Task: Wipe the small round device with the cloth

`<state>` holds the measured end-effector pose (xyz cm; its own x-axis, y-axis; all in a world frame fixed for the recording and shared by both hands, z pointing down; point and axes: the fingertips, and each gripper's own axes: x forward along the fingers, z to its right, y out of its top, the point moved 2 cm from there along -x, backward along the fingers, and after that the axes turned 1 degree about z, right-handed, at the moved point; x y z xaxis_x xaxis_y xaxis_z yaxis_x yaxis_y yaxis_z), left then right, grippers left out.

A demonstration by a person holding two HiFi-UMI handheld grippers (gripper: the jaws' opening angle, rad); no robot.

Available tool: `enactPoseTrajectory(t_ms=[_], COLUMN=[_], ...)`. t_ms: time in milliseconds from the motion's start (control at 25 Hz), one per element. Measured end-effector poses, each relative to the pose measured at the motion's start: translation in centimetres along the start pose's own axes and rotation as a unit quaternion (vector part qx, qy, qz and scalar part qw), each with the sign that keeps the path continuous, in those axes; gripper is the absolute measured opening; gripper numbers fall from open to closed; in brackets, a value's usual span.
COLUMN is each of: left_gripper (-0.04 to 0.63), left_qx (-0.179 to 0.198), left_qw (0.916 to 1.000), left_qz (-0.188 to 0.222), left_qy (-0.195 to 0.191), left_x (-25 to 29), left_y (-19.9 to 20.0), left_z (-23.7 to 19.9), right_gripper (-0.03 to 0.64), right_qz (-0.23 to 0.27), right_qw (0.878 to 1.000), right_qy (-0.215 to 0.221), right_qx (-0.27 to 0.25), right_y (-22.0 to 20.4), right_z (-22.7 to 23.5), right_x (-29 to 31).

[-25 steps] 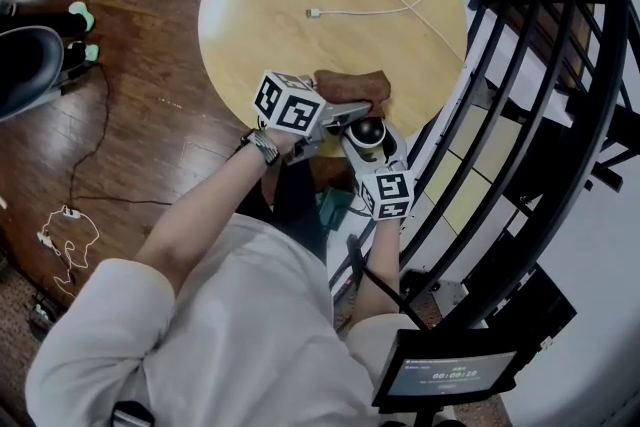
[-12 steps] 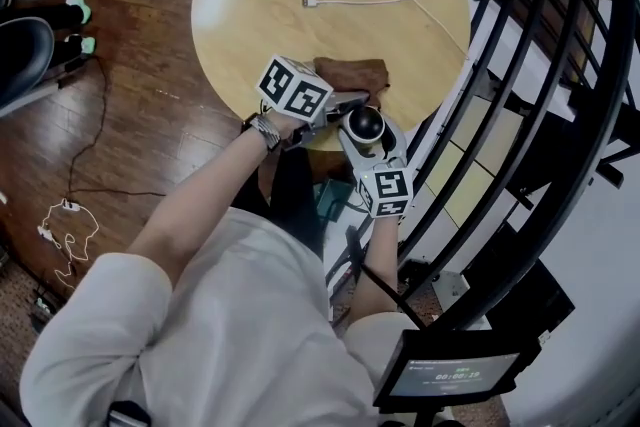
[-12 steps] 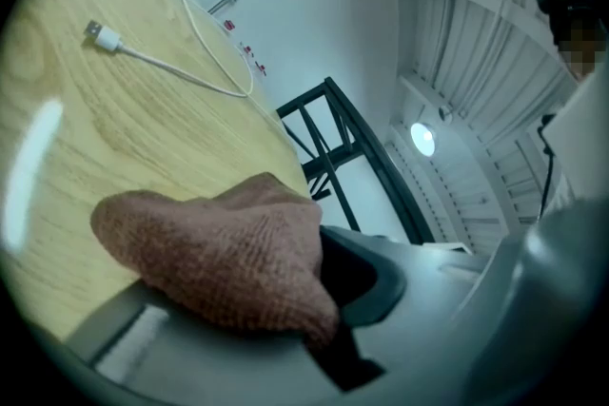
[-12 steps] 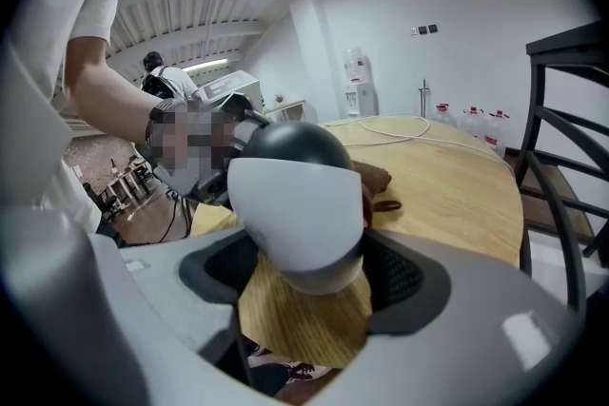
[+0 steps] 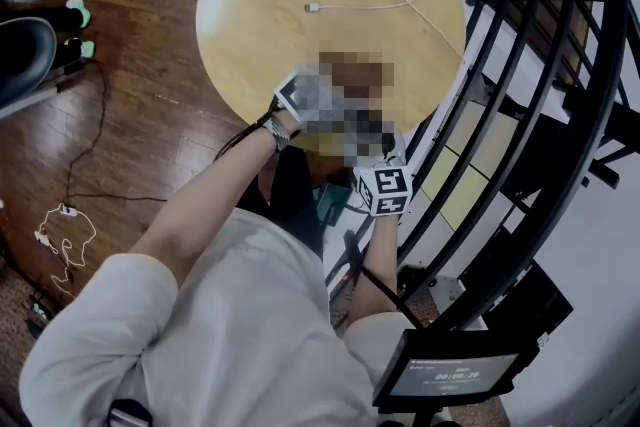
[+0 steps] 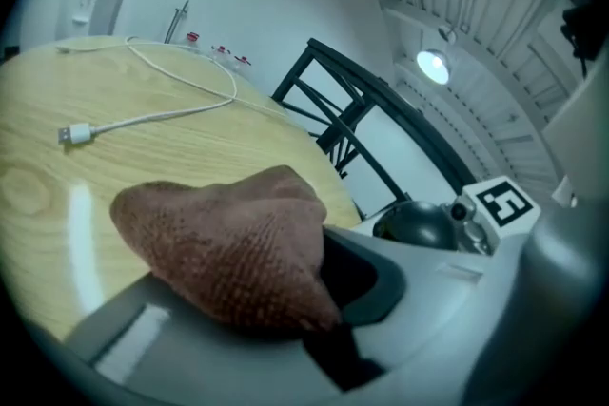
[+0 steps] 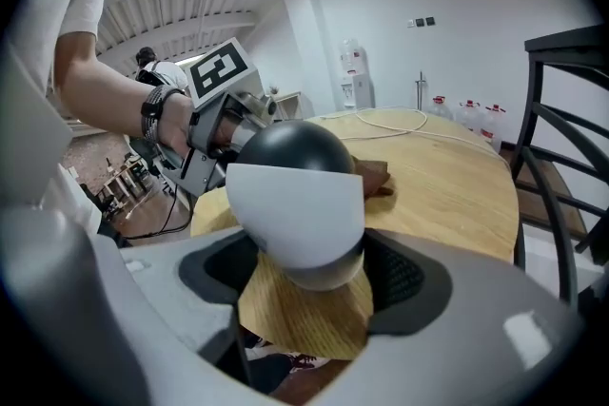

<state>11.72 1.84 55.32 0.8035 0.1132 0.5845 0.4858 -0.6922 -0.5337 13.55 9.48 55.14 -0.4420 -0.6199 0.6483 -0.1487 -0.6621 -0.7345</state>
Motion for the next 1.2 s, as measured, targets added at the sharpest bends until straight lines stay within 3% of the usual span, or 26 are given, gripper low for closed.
enactPoseTrajectory(t_ms=[120, 200, 280, 360, 440, 480, 520, 640, 840, 1200], left_gripper=[0.040, 0.040, 0.040, 0.040, 0.040, 0.040, 0.040, 0.040, 0.040, 0.038], left_qx=[-0.058, -0.109, -0.161, -0.206, -0.233, -0.237, -0.234, -0.220, -0.242, -0.226], left_qw=[0.9971, 0.9891, 0.9742, 0.9514, 0.9300, 0.9255, 0.9270, 0.9450, 0.9441, 0.9621], left_qz=[0.046, 0.093, 0.145, 0.198, 0.233, 0.238, 0.233, 0.189, 0.187, 0.128], left_qy=[-0.020, -0.032, -0.064, -0.115, -0.162, -0.175, -0.177, -0.151, -0.123, -0.083], left_x=[-1.2, -2.6, -4.2, -5.6, -6.4, -6.5, -6.2, -4.5, -3.6, -2.0], left_y=[0.1, 0.7, 1.7, 3.0, 4.2, 4.4, 4.4, 2.9, 1.4, 0.0], left_z=[-0.2, -0.4, -0.1, 0.9, 2.1, 2.7, 3.2, 3.8, 3.1, 1.3], right_gripper=[0.347, 0.347, 0.347, 0.347, 0.347, 0.347, 0.347, 0.347, 0.343, 0.342], right_qz=[-0.033, -0.054, -0.068, -0.073, -0.079, -0.081, -0.083, -0.088, -0.083, -0.063], right_qw=[0.998, 0.995, 0.992, 0.988, 0.982, 0.979, 0.975, 0.967, 0.967, 0.975], right_qy=[0.026, 0.043, 0.059, 0.073, 0.095, 0.110, 0.126, 0.153, 0.153, 0.137], right_qx=[-0.037, -0.067, -0.087, -0.111, -0.140, -0.152, -0.161, -0.183, -0.184, -0.162], right_y=[-0.5, -1.1, -1.1, -0.8, -0.4, -0.2, -0.1, 0.2, 0.4, 0.5], right_z=[0.2, 0.5, 1.1, 1.7, 1.9, 1.8, 1.5, 0.7, 0.5, 0.0], right_x=[-0.2, -0.6, -1.0, -1.1, -1.0, -0.8, -0.6, 0.2, 0.5, 0.3])
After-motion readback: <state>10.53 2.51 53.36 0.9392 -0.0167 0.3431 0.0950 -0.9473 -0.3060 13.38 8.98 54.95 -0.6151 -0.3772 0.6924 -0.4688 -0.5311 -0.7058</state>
